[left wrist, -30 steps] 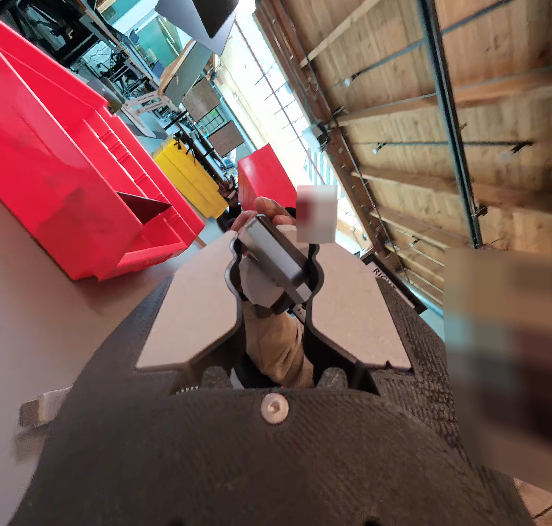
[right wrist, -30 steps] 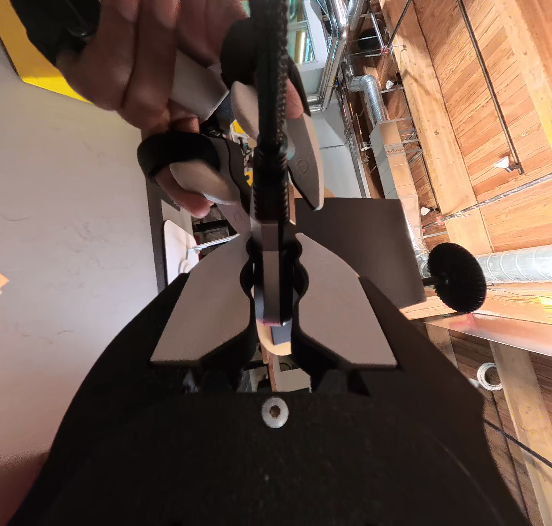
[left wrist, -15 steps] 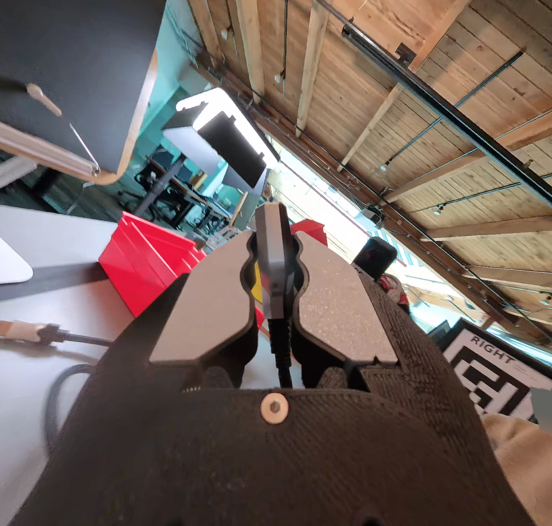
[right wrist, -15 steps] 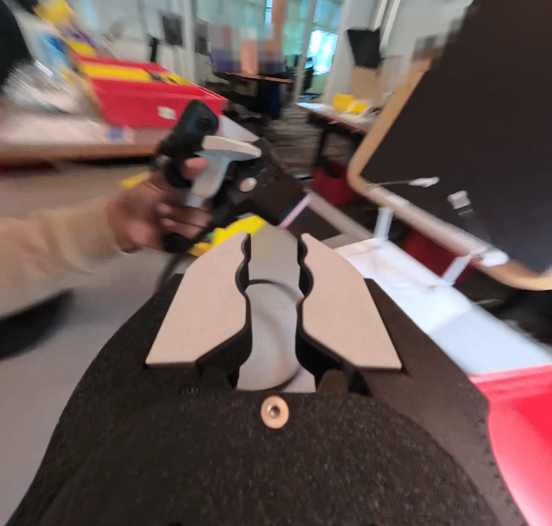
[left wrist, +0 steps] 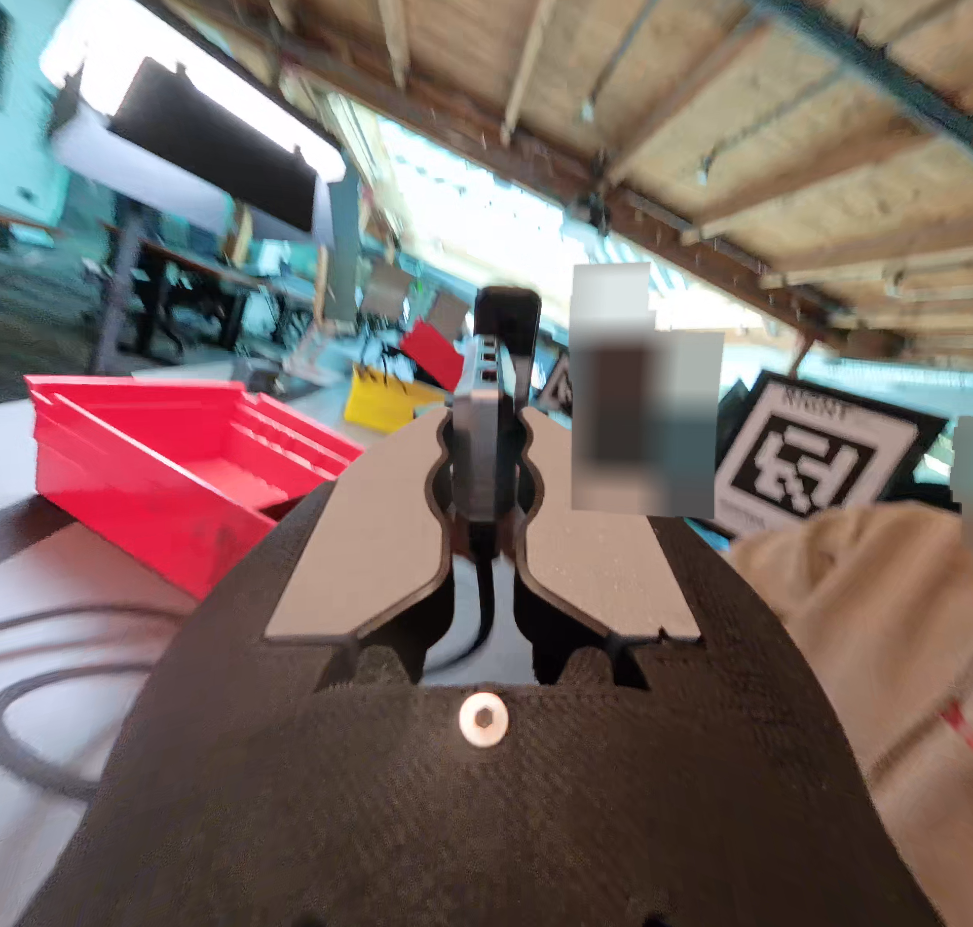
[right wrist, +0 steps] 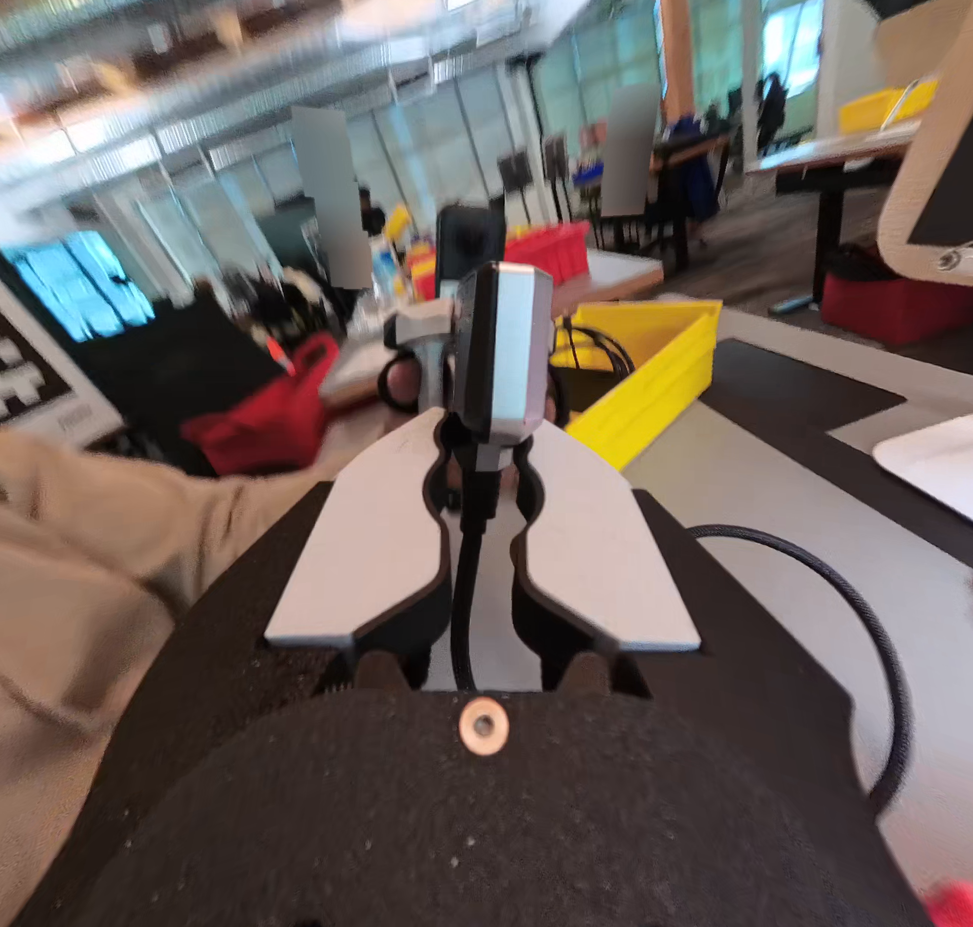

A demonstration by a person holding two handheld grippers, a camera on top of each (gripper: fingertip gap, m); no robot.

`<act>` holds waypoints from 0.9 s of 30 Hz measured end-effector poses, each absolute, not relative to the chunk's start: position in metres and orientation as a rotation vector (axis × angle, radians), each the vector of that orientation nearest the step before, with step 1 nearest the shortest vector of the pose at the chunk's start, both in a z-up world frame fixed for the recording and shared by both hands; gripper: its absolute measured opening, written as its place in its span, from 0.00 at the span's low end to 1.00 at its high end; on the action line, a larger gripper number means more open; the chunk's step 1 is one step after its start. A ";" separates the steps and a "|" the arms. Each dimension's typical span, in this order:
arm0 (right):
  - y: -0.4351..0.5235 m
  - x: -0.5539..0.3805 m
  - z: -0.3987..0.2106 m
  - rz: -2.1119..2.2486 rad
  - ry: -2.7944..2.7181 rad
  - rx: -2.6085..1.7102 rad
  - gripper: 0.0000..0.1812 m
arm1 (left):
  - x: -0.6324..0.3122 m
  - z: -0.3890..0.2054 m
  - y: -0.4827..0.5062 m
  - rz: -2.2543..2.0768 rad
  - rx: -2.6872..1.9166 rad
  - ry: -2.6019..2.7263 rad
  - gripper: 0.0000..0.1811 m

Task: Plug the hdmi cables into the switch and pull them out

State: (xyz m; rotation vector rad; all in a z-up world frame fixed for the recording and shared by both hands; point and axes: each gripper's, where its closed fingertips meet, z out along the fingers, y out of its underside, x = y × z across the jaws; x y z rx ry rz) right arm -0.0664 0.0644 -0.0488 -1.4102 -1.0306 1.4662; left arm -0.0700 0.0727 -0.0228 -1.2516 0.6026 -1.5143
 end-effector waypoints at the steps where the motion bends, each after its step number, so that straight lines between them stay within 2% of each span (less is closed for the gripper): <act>1: 0.060 -0.060 -0.052 1.397 -1.132 -1.444 0.12 | -0.067 -0.028 0.067 -1.498 -1.305 0.688 0.12; 9: 0.026 -0.022 -0.105 0.872 -1.697 -1.642 0.12 | -0.041 -0.092 0.029 -0.931 -1.632 1.308 0.21; 11: 0.019 -0.032 -0.122 0.868 -1.779 -1.656 0.12 | -0.031 -0.113 0.021 -0.854 -1.688 1.433 0.14; 13: 0.027 -0.036 -0.134 0.778 -1.798 -1.661 0.12 | -0.032 -0.123 0.031 -0.752 -1.724 1.441 0.13; 15: 0.040 -0.039 -0.120 0.755 -1.693 -1.593 0.13 | -0.036 -0.107 0.043 -0.843 -1.704 1.292 0.13; 19: 0.071 -0.034 -0.041 0.726 -1.251 -1.370 0.18 | -0.068 -0.063 0.071 -1.046 -1.569 0.936 0.12; 21: 0.063 -0.031 -0.018 0.830 -1.170 -1.317 0.14 | -0.089 -0.040 0.083 -1.142 -1.470 0.738 0.13; 25: 0.034 -0.063 -0.047 1.025 -1.305 -1.387 0.14 | -0.121 -0.011 0.094 -1.260 -1.305 0.472 0.13; 27: 0.037 -0.093 -0.064 1.101 -1.216 -1.427 0.21 | -0.125 0.000 0.092 -1.305 -1.224 0.409 0.13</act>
